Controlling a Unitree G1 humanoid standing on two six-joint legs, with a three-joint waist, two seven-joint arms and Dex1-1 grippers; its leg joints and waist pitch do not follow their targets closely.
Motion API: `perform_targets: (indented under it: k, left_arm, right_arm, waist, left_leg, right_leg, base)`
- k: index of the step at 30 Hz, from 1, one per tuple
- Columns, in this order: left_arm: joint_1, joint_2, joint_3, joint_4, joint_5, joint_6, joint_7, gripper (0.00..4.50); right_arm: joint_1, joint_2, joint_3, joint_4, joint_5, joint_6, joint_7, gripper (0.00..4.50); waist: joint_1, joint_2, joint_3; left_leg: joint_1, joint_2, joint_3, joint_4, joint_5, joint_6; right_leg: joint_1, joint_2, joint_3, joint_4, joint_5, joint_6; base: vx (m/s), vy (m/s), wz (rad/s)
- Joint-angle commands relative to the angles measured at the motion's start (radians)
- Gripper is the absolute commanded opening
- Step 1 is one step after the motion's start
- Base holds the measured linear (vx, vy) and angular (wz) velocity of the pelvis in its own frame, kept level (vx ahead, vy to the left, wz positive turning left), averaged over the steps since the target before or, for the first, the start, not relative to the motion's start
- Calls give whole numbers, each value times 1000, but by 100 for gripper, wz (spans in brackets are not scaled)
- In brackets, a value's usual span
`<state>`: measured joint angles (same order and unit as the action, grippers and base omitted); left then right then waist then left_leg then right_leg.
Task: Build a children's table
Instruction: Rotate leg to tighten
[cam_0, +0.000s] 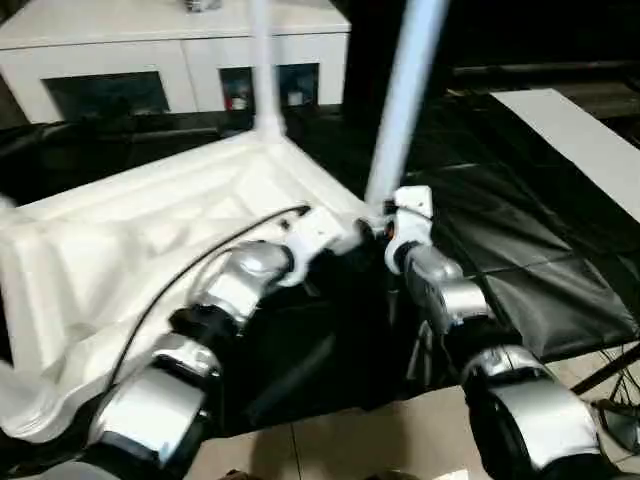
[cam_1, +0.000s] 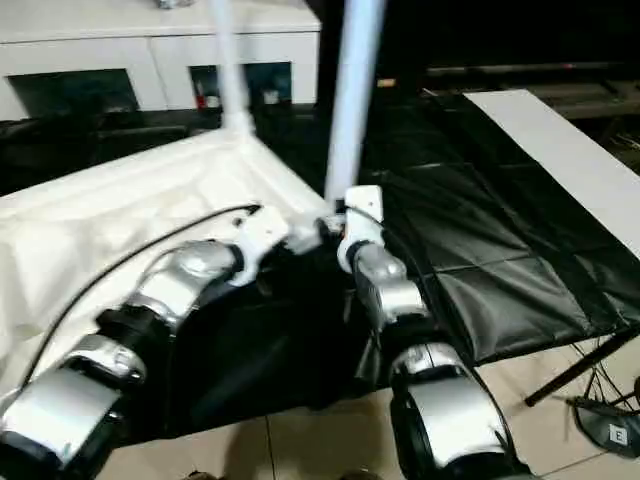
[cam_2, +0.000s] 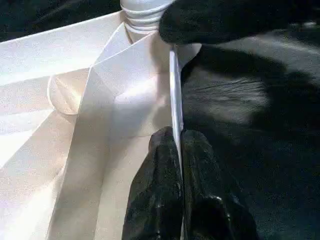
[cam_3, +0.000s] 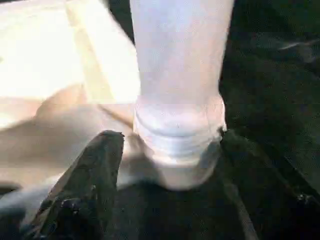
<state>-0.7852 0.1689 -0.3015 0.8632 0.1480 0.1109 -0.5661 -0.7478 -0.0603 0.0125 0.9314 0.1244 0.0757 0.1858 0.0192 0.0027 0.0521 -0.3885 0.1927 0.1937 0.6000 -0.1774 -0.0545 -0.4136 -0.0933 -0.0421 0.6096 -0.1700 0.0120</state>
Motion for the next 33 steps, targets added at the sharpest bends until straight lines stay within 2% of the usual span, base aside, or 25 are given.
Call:
perform_targets:
  k: [1, 2, 3, 4, 6, 7, 8, 10, 13, 14, 15, 16, 18, 22, 23, 24, 26, 28, 33]
  left_arm:
    - [40, 30, 3, -53, -8, -61, -57, 0]
    - [51, 41, 3, -69, -12, -64, -80, 0]
    - [63, 55, 2, -83, -17, -67, -105, 0]
    - [74, 70, -4, -97, -22, -83, -141, 0]
    - [101, 101, -17, -131, -37, -109, -222, 0]
    - [125, 127, -29, -167, -63, -133, -300, 0]
    - [142, 143, -37, -195, -84, -147, -357, 0]
    - [156, 158, -45, -221, -98, -153, -406, 0]
    - [187, 193, -53, -299, -143, -113, -517, 0]
    - [212, 217, -55, -376, -180, -47, -597, 0]
    - [223, 229, -57, -412, -196, -16, -634, 0]
    - [227, 237, -60, -427, -202, -5, -649, 0]
    - [232, 248, -65, -443, -206, 4, -662, 0]
    - [230, 252, -55, -432, -190, -14, -650, 0]
    - [230, 253, -50, -430, -184, -14, -645, 0]
    - [232, 258, -46, -436, -184, -3, -648, 0]
    - [236, 261, -45, -448, -184, 9, -649, 0]
    - [241, 270, -42, -464, -186, 23, -650, 0]
    - [242, 273, -41, -466, -183, 23, -645, 0]
  right_arm:
    - [39, -53, 27, -123, 10, 27, 101, 387]
    - [66, -81, 43, -171, 10, 40, 145, 387]
    - [100, -116, 65, -225, 5, 46, 204, 411]
    - [131, -152, 86, -277, 5, 53, 264, 417]
    - [192, -230, 127, -373, 7, 62, 378, 431]
    - [232, -283, 147, -431, 8, 63, 471, 442]
    - [255, -314, 157, -465, 16, 66, 529, 442]
    - [275, -343, 168, -499, 28, 77, 586, 442]
    - [318, -409, 191, -580, 65, 112, 705, 442]
    - [339, -437, 186, -627, 96, 133, 756, 442]
    - [344, -444, 182, -642, 106, 139, 771, 442]
    - [344, -447, 180, -646, 105, 143, 773, 442]
    - [339, -451, 183, -644, 103, 145, 793, 442]
    - [327, -466, 203, -625, 78, 141, 838, 442]
    - [325, -473, 210, -625, 72, 144, 848, 442]
    - [324, -482, 218, -628, 72, 153, 863, 442]
    - [324, -486, 220, -632, 74, 157, 869, 427]
    - [321, -490, 221, -626, 70, 158, 875, 427]
    - [312, -480, 210, -610, 69, 158, 873, 383]
  waist:
    - [9, -5, -77]
    - [13, -5, -79]
    - [17, -2, -77]
    - [20, -5, -78]
    - [26, -2, -74]
    - [24, 1, -73]
    - [26, -2, -71]
    - [23, 1, -68]
    - [23, 3, -63]
    - [24, 0, -63]
    - [27, 0, -63]
    - [28, 3, -62]
    - [31, 4, -60]
    - [33, 1, -61]
    - [32, -11, -62]
    - [34, -6, -62]
    - [34, -10, -63]
    - [36, -7, -64]
    - [33, -8, -66]
  left_leg:
    - [12, 27, -12, -66, -157, 62]
    - [13, 27, -10, -64, -132, 79]
    - [15, 27, -10, -64, -128, 85]
    - [15, 26, -8, -61, -125, 96]
    - [18, 30, -8, -65, -158, 97]
    - [19, 29, -7, -65, -175, 91]
    - [20, 32, -8, -67, -210, 80]
    - [23, 34, -9, -72, -252, 65]
    - [29, 38, -9, -78, -312, 38]
    - [30, 39, -8, -78, -315, 37]
    - [30, 42, -10, -80, -308, 34]
    - [27, 41, -9, -81, -293, 34]
    - [33, 38, -6, -79, -316, 23]
    - [29, 36, -8, -80, -309, 13]
    - [27, 36, -8, -79, -302, 17]
    - [26, 36, -9, -79, -279, 22]
    - [24, 35, -8, -77, -265, 27]
    - [23, 36, -8, -76, -249, 35]
    - [22, 34, -7, -73, -231, 41]
  right_leg:
    - [58, -40, 26, -62, -94, -246]
    - [58, -38, 25, -56, -49, -259]
    - [58, -36, 26, -56, -36, -262]
    - [60, -36, 26, -56, -16, -267]
    - [58, -36, 28, -59, -40, -269]
    - [55, -36, 29, -61, -62, -271]
    - [57, -39, 29, -66, -106, -269]
    - [53, -38, 30, -70, -159, -264]
    - [46, -38, 33, -77, -240, -251]
    - [42, -39, 34, -78, -244, -251]
    - [45, -41, 35, -74, -236, -253]
    - [42, -39, 35, -73, -231, -253]
    - [35, -37, 36, -78, -260, -248]
    - [39, -39, 36, -79, -277, -229]
    - [40, -39, 36, -79, -277, -226]
    - [41, -40, 36, -76, -267, -224]
    - [42, -40, 36, -75, -255, -224]
    - [43, -41, 36, -73, -248, -227]
    - [43, -39, 35, -70, -224, -234]
  base:
    - [0, 0, 0]
    - [0, 0, 0]
    - [0, 0, 0]
    - [0, 0, 0]
    - [0, 0, 0]
    - [0, 0, 0]
    - [0, 0, 0]
    - [0, 0, 0]
    - [0, 0, 0]
    - [0, 0, 0]
    - [0, 0, 0]
    - [0, 0, 0]
    - [0, 0, 0]
    - [0, 0, 0]
    - [0, 0, 0]
    - [0, 0, 0]
    - [0, 0, 0]
    - [0, 0, 0]
    - [0, 0, 0]
